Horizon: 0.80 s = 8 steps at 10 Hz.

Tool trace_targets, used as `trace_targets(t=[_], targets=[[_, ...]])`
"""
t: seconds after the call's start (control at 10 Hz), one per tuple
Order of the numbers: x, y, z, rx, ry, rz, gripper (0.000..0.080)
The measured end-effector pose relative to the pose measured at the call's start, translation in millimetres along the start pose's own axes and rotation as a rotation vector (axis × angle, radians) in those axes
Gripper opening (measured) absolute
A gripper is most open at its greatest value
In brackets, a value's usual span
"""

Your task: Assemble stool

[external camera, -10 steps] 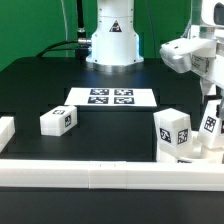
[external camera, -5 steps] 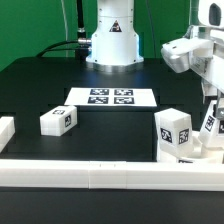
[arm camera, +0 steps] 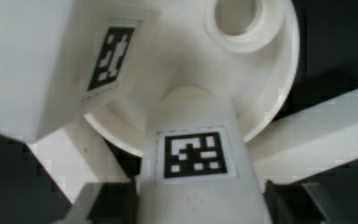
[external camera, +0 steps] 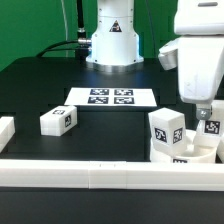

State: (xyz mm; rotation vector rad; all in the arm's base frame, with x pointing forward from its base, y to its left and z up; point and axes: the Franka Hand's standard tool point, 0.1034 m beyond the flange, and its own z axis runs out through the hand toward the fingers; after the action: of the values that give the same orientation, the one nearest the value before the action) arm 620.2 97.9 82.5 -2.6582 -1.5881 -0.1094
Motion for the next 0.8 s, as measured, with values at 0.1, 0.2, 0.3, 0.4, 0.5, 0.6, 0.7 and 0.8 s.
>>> trace_targets(t=[0.1,0.2,0.3,0.4,0.5,0.6,0.7,0.8], targets=[[1.5,0.0,0.4,-0.008,0.006,0.069,0.0344],[1.6,0.1,0.3,-0.008,0.007,0.115,0.0344],[1.8,-0.1,0.3,-0.007,0.008,0.198,0.0344],[1.9,-0.2,0.4,-0.007,0.008,0.255,0.0344],[2.2,-0.5,0.6,-0.007,0.01,0.301,0.0344],[3.5,-0.5,1.4,-0.013,0.024,0.392,0.0344],[4.9,-0.5,1.3,-0.011,0.033,0.471,0.0344],[5.3,-0.9,1.4,-0.007,0.036,0.558,0.0344]])
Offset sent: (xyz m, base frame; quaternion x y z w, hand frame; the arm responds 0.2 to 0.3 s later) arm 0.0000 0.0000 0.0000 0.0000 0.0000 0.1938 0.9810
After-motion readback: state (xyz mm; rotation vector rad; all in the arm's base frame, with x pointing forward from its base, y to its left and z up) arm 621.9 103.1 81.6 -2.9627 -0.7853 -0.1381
